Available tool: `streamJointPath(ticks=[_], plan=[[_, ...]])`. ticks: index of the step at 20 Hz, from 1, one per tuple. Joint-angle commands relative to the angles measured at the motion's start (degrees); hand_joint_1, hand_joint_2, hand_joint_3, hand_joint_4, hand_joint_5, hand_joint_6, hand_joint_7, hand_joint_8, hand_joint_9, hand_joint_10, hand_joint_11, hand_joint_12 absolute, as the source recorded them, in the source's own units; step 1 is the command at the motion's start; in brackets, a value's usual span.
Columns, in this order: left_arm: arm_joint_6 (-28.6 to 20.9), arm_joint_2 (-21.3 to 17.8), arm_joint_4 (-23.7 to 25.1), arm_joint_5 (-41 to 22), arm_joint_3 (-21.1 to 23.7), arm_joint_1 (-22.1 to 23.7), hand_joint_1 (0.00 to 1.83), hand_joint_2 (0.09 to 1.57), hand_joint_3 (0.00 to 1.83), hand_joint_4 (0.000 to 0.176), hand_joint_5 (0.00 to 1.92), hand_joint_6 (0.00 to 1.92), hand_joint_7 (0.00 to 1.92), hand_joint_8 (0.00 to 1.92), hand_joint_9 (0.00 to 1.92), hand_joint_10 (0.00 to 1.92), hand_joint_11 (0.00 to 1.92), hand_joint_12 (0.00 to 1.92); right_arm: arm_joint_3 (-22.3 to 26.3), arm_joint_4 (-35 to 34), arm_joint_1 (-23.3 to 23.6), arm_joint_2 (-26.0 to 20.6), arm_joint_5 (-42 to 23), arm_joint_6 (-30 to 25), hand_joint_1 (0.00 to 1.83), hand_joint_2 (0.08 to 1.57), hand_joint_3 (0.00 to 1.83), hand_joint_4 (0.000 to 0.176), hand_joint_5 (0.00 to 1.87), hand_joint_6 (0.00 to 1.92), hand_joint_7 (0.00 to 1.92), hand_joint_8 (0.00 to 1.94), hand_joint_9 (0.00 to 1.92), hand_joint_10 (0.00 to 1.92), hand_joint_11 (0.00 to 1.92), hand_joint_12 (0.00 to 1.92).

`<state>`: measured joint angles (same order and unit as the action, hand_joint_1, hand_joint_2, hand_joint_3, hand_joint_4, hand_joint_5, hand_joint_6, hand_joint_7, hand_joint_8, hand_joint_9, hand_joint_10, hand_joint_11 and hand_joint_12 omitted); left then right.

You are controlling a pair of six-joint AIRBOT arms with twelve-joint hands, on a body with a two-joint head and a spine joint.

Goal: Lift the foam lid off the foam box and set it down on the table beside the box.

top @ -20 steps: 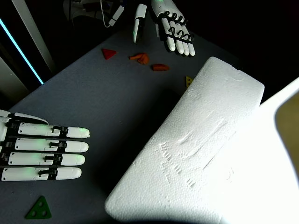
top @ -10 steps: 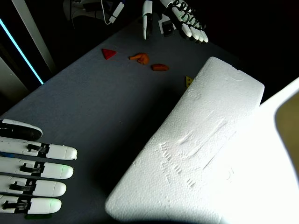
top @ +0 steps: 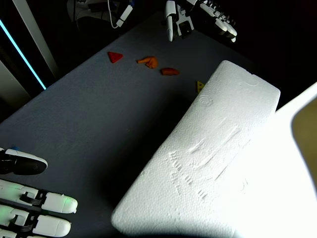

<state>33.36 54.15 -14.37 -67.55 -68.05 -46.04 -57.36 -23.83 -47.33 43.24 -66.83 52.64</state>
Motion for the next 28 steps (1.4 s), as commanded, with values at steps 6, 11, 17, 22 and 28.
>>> streamJointPath(ticks=[6,11,17,22,28], plan=[[0.84,1.48,-3.84,-4.56,-2.13,1.95,0.54,1.10,0.00,0.000,0.01,0.00,0.00,0.00,0.00,0.00,0.00,0.89,-2.37,-2.78,7.26,1.65,-1.15,7.01,0.43,1.18,0.00,0.000,0.00,0.00,0.00,0.00,0.00,0.01,0.00,1.83],[0.90,3.19,-5.43,-2.70,-4.20,3.63,0.55,1.11,0.00,0.000,0.00,0.00,0.00,0.00,0.00,0.00,0.00,0.55,-4.09,-5.47,9.37,2.44,0.48,8.98,0.48,1.18,0.00,0.000,0.00,0.00,0.00,0.00,0.00,0.00,0.00,1.92],[1.21,5.13,-7.27,0.52,-6.73,5.14,0.55,1.12,0.00,0.000,0.00,0.00,0.00,0.00,0.00,0.00,0.00,0.89,-5.85,-7.27,16.08,5.28,6.78,18.03,0.46,1.17,0.00,0.000,0.00,0.00,0.00,0.00,0.00,0.00,0.00,1.92],[2.09,6.61,-8.48,3.37,-8.55,6.43,0.56,1.12,0.00,0.000,0.00,0.00,0.00,0.00,0.00,0.00,0.00,0.03,-6.65,-9.52,17.86,6.16,8.21,22.08,0.46,1.18,0.00,0.000,0.00,0.00,0.00,0.00,0.00,0.00,0.00,1.92],[2.10,7.10,-9.08,4.33,-9.28,6.56,0.56,1.12,0.00,0.000,0.00,0.00,0.00,0.00,0.00,0.00,0.00,0.00,-7.01,-12.04,17.86,6.16,7.29,22.47,0.43,1.19,0.00,0.000,0.00,0.00,0.00,0.00,0.00,0.00,0.00,1.92]])
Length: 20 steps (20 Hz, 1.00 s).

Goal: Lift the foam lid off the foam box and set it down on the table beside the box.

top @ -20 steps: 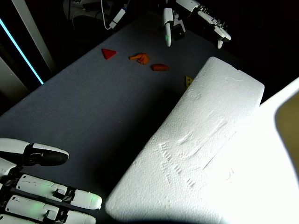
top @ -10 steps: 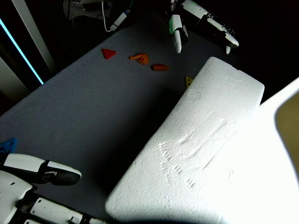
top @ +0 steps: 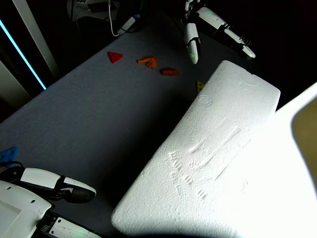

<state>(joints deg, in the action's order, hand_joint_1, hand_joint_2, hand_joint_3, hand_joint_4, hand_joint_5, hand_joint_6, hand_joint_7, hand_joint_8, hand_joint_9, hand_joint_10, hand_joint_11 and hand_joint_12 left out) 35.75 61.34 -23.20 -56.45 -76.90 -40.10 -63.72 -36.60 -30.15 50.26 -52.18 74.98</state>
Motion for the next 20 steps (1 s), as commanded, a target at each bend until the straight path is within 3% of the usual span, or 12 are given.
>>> streamJointPath(ticks=[1,5,6,7,8,9,11,12,14,18,19,20], plan=[[-0.33,0.16,-0.41,-6.33,-0.76,0.75,0.57,1.12,0.00,0.000,0.00,0.00,0.00,0.00,0.00,0.00,0.00,0.00,-0.81,0.33,0.68,-0.86,-7.30,0.13,0.44,1.19,0.00,0.000,0.00,0.00,0.00,0.00,0.00,0.00,0.00,1.92],[-0.80,1.19,-1.14,-5.11,-2.08,1.31,0.56,1.11,0.00,0.000,0.00,0.00,0.00,0.00,0.00,0.00,0.02,0.03,-2.17,-0.91,0.68,-0.61,-6.28,0.09,0.44,1.20,0.00,0.000,0.00,0.00,0.00,0.00,0.00,0.00,0.00,1.92],[-0.87,1.51,-1.28,-4.77,-2.52,1.67,0.58,1.11,0.00,0.000,0.00,0.00,0.00,0.00,0.00,0.00,0.00,0.45,-2.45,-1.15,0.68,-0.46,-6.10,0.07,0.44,1.19,0.00,0.000,0.00,0.00,0.00,0.00,0.00,0.00,0.00,1.92],[-0.92,1.82,-1.23,-4.18,-2.96,2.22,0.58,1.12,0.00,0.000,0.00,0.00,0.00,0.00,0.00,0.00,0.00,0.75,-2.76,-1.55,0.68,-0.34,-6.02,-0.13,0.43,1.19,0.00,0.000,0.00,0.00,0.00,0.00,0.00,0.00,0.00,1.92],[-0.91,2.17,-0.99,-3.18,-3.48,2.87,0.56,1.10,0.00,0.000,0.00,0.00,0.00,0.00,0.00,0.00,0.00,0.91,-3.17,-1.75,0.68,-0.14,-5.96,-0.68,0.43,1.19,0.00,0.000,0.00,0.00,0.00,0.00,0.00,0.00,0.00,1.92],[-0.92,2.49,-0.88,-2.61,-3.88,3.31,0.57,1.09,0.00,0.000,0.00,0.00,0.00,0.00,0.00,0.00,0.00,0.94,-3.60,-1.91,0.72,0.11,-5.83,-1.13,0.44,1.19,0.00,0.000,0.00,0.00,0.00,0.00,0.00,0.00,0.00,1.92],[-1.18,3.33,-0.95,-1.85,-4.85,4.03,0.57,1.09,0.00,0.000,0.00,0.00,0.00,0.00,0.00,0.00,0.00,0.88,-4.45,-2.33,1.16,0.71,-5.19,-1.44,0.48,1.19,0.00,0.000,0.00,0.00,0.00,0.00,0.00,0.00,0.00,1.92],[-1.24,3.83,-1.05,-1.18,-5.45,4.46,0.57,1.08,0.00,0.000,0.00,0.00,0.00,0.00,0.00,0.00,0.00,0.69,-4.91,-2.41,1.39,1.08,-4.79,-1.72,0.46,1.18,0.00,0.000,0.00,0.00,0.00,0.00,0.00,0.00,0.00,1.92],[-1.48,4.58,-1.48,-0.20,-6.38,4.89,0.54,1.08,0.00,0.000,0.00,0.00,0.00,0.00,0.00,0.00,0.00,0.54,-5.79,-2.42,1.90,1.88,-4.09,-2.08,0.41,1.18,0.00,0.000,0.00,0.00,0.00,0.00,0.00,0.00,0.00,1.92],[-2.47,6.17,-1.95,1.28,-8.31,5.52,0.55,1.08,0.00,0.000,0.00,0.00,0.00,0.00,0.00,0.00,0.00,0.54,-7.14,-2.41,2.55,3.07,-3.36,-3.39,0.44,1.15,0.00,0.000,0.00,0.00,0.00,0.00,0.00,0.00,0.00,1.92],[-2.64,6.45,-2.01,1.40,-8.60,5.70,0.55,1.07,0.00,0.000,0.00,0.00,0.00,0.00,0.00,0.00,0.00,0.27,-7.46,-2.40,2.64,3.33,-3.31,-4.04,0.44,1.14,0.00,0.000,0.00,0.00,0.00,0.00,0.00,0.00,0.00,1.92],[-2.86,6.70,-1.97,1.51,-8.84,5.86,0.52,1.07,0.00,0.000,0.00,0.00,0.00,0.00,0.00,0.00,0.00,0.15,-7.72,-2.34,2.70,3.62,-3.30,-4.59,0.43,1.14,0.00,0.000,0.00,0.00,0.00,0.00,0.00,0.00,0.00,1.92]])
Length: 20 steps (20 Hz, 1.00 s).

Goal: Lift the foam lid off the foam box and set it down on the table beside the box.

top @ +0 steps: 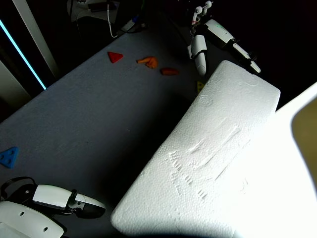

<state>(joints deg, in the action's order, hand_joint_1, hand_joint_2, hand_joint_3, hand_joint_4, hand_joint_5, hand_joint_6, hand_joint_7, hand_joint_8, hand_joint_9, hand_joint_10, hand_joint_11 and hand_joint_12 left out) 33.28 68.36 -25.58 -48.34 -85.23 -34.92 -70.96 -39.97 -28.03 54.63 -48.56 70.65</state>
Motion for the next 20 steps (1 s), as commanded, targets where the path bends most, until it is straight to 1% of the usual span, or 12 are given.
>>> streamJointPath(ticks=[1,2,3,4,5,6,8,13,15,16,18,20], plan=[[-0.41,-0.20,0.50,-6.41,-0.63,0.83,0.52,1.07,0.00,0.000,0.00,0.00,0.00,0.00,0.00,0.00,0.00,0.15,-0.66,1.15,0.62,-0.56,-6.93,-0.61,0.43,1.14,0.00,0.000,0.00,0.00,0.00,0.00,0.00,0.00,0.00,1.92],[-0.44,0.04,0.53,-6.19,-0.91,1.07,0.53,1.07,0.00,0.000,0.00,0.00,0.00,0.00,0.00,0.00,0.00,0.04,-0.93,1.40,0.71,-0.23,-6.93,-1.19,0.40,1.13,0.03,0.000,0.00,0.00,0.00,0.00,0.00,0.00,0.00,1.45],[-0.48,0.20,0.53,-6.08,-1.06,1.22,0.53,1.07,0.00,0.000,0.00,0.00,0.00,0.00,0.00,0.00,0.00,0.04,-1.18,1.59,0.79,0.10,-6.94,-1.83,0.40,1.13,0.03,0.000,0.00,0.00,0.00,0.00,0.00,0.00,0.00,1.45],[-0.63,0.37,0.53,-6.03,-1.25,1.31,0.54,1.07,0.00,0.000,0.00,0.00,0.00,0.00,0.00,0.00,0.00,0.13,-1.46,1.79,0.83,0.42,-6.94,-2.44,0.40,1.14,0.00,0.000,0.00,0.00,0.00,0.00,0.00,0.00,0.00,0.15],[-0.82,0.65,0.56,-5.95,-1.51,1.38,0.54,1.07,0.00,0.000,0.00,0.00,0.00,0.00,0.00,0.00,0.00,0.13,-1.68,1.86,0.84,0.72,-6.93,-2.73,0.40,1.14,0.00,0.000,0.00,0.00,0.00,0.00,0.00,0.00,0.00,0.15],[-0.89,0.96,0.63,-5.69,-1.78,1.58,0.53,1.07,0.00,0.000,0.00,0.00,0.00,0.00,0.00,0.00,0.00,0.18,-1.80,1.86,0.84,0.87,-6.91,-2.95,0.41,1.13,0.00,0.000,0.00,0.00,0.00,0.00,0.00,0.00,0.00,0.01],[-1.29,1.50,0.77,-5.43,-2.24,1.74,0.50,1.06,0.00,0.000,0.00,0.00,0.00,0.00,0.00,0.00,0.00,0.40,-2.16,2.06,0.84,1.28,-6.92,-4.03,0.40,1.12,0.00,0.000,0.00,0.00,0.00,0.00,0.00,0.00,0.00,0.00],[-1.84,2.35,0.76,-4.93,-3.08,2.01,0.54,1.06,0.00,0.000,0.03,0.00,0.00,0.00,0.00,0.00,0.00,0.36,-2.97,2.48,0.99,2.18,-6.91,-5.28,0.36,1.11,0.00,0.000,0.00,0.00,0.00,0.00,0.00,0.00,0.00,0.00],[-1.94,2.67,0.76,-4.67,-3.44,2.18,0.51,1.05,0.00,0.000,0.02,0.00,0.00,0.00,0.00,0.00,0.00,0.41,-3.13,2.54,1.09,2.34,-6.91,-5.52,0.36,1.12,0.00,0.000,0.00,0.00,0.00,0.00,0.00,0.00,0.00,0.00],[-2.16,2.90,0.79,-4.50,-3.71,2.25,0.52,1.04,0.00,0.000,0.02,0.00,0.00,0.00,0.00,0.00,0.00,0.29,-3.18,2.54,1.10,2.36,-6.91,-5.59,0.34,1.11,0.00,0.000,0.00,0.00,0.00,0.00,0.00,0.00,0.00,0.00],[-2.25,3.19,0.79,-4.31,-4.02,2.40,0.53,1.05,0.00,0.000,0.02,0.00,0.00,0.00,0.00,0.00,0.00,0.27,-3.30,2.54,1.10,2.45,-6.91,-5.70,0.35,1.11,0.00,0.000,0.00,0.00,0.00,0.00,0.00,0.00,0.00,0.00],[-2.34,3.23,0.65,-4.22,-4.16,2.43,0.52,1.06,0.00,0.000,0.02,0.00,0.00,0.00,0.00,0.00,0.00,0.11,-3.35,2.54,1.10,2.46,-6.91,-5.88,0.35,1.11,0.00,0.000,0.00,0.00,0.00,0.00,0.00,0.00,0.00,0.00]])
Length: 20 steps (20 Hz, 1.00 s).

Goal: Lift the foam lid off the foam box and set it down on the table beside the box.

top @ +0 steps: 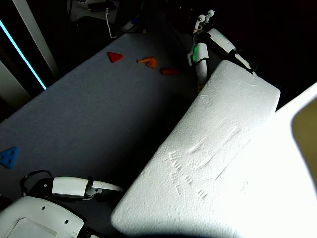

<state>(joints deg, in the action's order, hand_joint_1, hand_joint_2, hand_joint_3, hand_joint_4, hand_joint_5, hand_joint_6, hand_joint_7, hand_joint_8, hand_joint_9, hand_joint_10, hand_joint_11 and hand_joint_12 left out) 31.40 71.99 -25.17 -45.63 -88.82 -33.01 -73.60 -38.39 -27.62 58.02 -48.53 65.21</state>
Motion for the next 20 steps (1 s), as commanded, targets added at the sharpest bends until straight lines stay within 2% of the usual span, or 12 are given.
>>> streamJointPath(ticks=[1,5,6,9,11,12,14,15,16,17,18,20], plan=[[-0.51,-0.34,0.20,-6.83,-0.70,0.59,0.50,1.05,0.00,0.000,0.02,0.00,0.00,0.00,0.00,0.00,0.00,0.14,-0.76,0.97,0.68,-0.91,-6.93,-0.50,0.36,1.12,0.00,0.000,0.00,0.00,0.00,0.00,0.00,0.00,0.00,0.00],[-1.22,0.34,0.46,-6.63,-1.44,0.80,0.49,1.05,0.00,0.000,0.02,0.00,0.00,0.00,0.00,0.00,0.00,0.35,-1.61,1.01,0.68,-0.28,-6.93,-1.74,0.36,1.14,0.01,0.000,0.00,0.00,0.00,0.00,0.00,0.00,0.00,0.00],[-1.33,0.51,0.49,-6.66,-1.55,0.84,0.49,1.06,0.00,0.000,0.03,0.00,0.00,0.00,0.00,0.00,0.00,0.26,-1.80,1.02,0.68,-0.14,-6.83,-1.94,0.35,1.13,0.00,0.000,0.00,0.00,0.00,0.00,0.00,0.00,0.00,0.00],[-1.70,0.88,1.05,-6.50,-1.80,1.06,0.45,1.05,0.00,0.000,0.03,0.00,0.00,0.00,0.00,0.00,0.00,0.17,-1.99,1.56,0.72,0.19,-6.70,-2.57,0.37,1.13,0.00,0.000,0.00,0.00,0.00,0.00,0.00,0.00,0.00,0.00],[-2.33,1.03,1.44,-6.71,-1.88,1.06,0.45,1.05,0.00,0.000,0.04,0.01,0.00,0.00,0.00,0.00,0.00,0.16,-2.14,2.36,0.81,0.49,-6.63,-3.39,0.37,1.13,0.00,0.000,0.00,0.00,0.00,0.00,0.00,0.00,0.00,0.00],[-2.61,1.06,1.68,-6.92,-1.88,1.06,0.47,1.07,0.01,0.000,0.12,0.03,0.00,0.00,0.00,0.00,0.00,0.16,-2.27,2.83,0.81,0.61,-6.63,-4.22,0.39,1.14,0.01,0.000,0.01,0.00,0.00,0.00,0.00,0.00,0.00,0.00],[-2.99,1.08,1.88,-7.39,-1.83,1.02,0.52,1.14,0.00,0.000,0.25,0.02,0.05,0.00,0.01,0.00,0.00,0.37,-2.58,3.53,0.81,0.77,-6.67,-6.13,0.44,1.19,0.02,0.000,0.18,0.07,0.04,0.02,0.02,0.01,0.04,0.02],[-3.13,1.09,1.88,-7.44,-1.84,0.95,0.54,1.16,0.00,0.000,0.28,0.02,0.07,0.00,0.03,0.01,0.00,0.50,-2.74,3.71,0.81,0.90,-6.71,-6.84,0.44,1.22,0.00,0.000,0.27,0.04,0.09,0.00,0.05,0.03,0.01,0.40],[-3.20,1.09,1.88,-7.54,-1.84,0.87,0.53,1.18,0.00,0.000,0.32,0.02,0.10,0.01,0.08,0.02,0.00,0.73,-2.81,3.77,0.81,1.02,-6.79,-7.23,0.47,1.21,0.00,0.000,0.32,0.04,0.15,0.01,0.08,0.05,0.00,0.74],[-3.34,1.09,1.88,-7.71,-1.84,0.79,0.52,1.18,0.00,0.000,0.34,0.02,0.13,0.01,0.10,0.03,0.00,0.85,-2.81,3.87,0.81,1.05,-6.86,-7.38,0.48,1.21,0.00,0.000,0.36,0.05,0.18,0.01,0.12,0.07,0.00,0.99],[-3.52,1.09,1.93,-7.86,-1.81,0.71,0.53,1.20,0.00,0.000,0.34,0.01,0.09,0.00,0.07,0.01,0.00,0.83,-2.79,4.05,0.80,1.06,-6.95,-7.54,0.52,1.20,0.00,0.000,0.40,0.06,0.28,0.04,0.20,0.13,0.00,1.22],[-3.79,1.12,2.15,-8.17,-1.72,0.60,0.51,1.22,0.00,0.000,0.34,0.01,0.08,0.00,0.07,0.00,0.00,0.84,-2.67,4.40,0.80,1.06,-7.34,-8.08,0.57,1.19,0.00,0.000,0.42,0.08,0.36,0.01,0.14,0.41,0.00,1.38]])
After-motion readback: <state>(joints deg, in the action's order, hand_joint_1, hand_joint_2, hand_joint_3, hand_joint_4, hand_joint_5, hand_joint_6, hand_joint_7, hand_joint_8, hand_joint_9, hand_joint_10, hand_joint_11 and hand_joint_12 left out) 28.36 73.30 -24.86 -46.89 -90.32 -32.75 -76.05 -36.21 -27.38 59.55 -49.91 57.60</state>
